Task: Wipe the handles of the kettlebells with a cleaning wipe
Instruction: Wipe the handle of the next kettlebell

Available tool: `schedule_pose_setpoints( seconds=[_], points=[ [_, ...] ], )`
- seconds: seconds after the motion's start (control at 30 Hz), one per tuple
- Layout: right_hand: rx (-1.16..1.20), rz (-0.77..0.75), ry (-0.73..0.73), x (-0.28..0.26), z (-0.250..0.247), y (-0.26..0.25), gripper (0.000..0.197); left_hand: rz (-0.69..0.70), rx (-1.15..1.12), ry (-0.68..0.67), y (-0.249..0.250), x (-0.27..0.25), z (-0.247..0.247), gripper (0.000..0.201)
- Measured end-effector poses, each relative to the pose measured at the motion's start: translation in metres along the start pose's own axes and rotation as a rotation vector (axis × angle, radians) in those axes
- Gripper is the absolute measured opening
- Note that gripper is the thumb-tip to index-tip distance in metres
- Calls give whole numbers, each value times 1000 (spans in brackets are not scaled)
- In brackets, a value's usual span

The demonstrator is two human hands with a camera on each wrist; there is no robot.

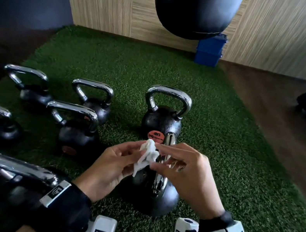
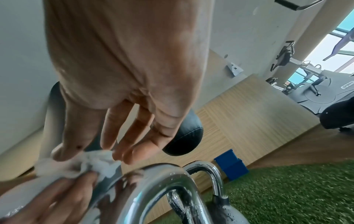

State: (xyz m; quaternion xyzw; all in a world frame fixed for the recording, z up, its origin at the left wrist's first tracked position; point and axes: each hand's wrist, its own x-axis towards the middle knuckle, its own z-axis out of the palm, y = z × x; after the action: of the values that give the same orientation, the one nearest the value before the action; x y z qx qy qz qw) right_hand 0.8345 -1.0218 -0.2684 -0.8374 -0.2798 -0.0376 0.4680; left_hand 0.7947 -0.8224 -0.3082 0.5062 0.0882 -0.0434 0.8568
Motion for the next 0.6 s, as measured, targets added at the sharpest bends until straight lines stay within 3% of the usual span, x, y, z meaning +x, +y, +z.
schedule_pose_setpoints(
  seconds=[0.1,0.23,0.3,0.4,0.5,0.6],
  points=[
    [67,34,54,2,7,-1,43,6,35,0,1,0,8,40],
    [68,80,159,2,11,6,38,10,161,24,2,7,15,26],
    [48,116,183,1,10,13,35,41,262,0,3,12,14,28],
    [74,179,250,-2,5,30,25,149,619,8,-5,24,2,22],
    [195,296,357,-3,1,55,17,221,1021,102,-37,47,-11,37],
    [33,388,392,2,9,80,8,191,1195,114,-65,67,-5,35]
  ],
)
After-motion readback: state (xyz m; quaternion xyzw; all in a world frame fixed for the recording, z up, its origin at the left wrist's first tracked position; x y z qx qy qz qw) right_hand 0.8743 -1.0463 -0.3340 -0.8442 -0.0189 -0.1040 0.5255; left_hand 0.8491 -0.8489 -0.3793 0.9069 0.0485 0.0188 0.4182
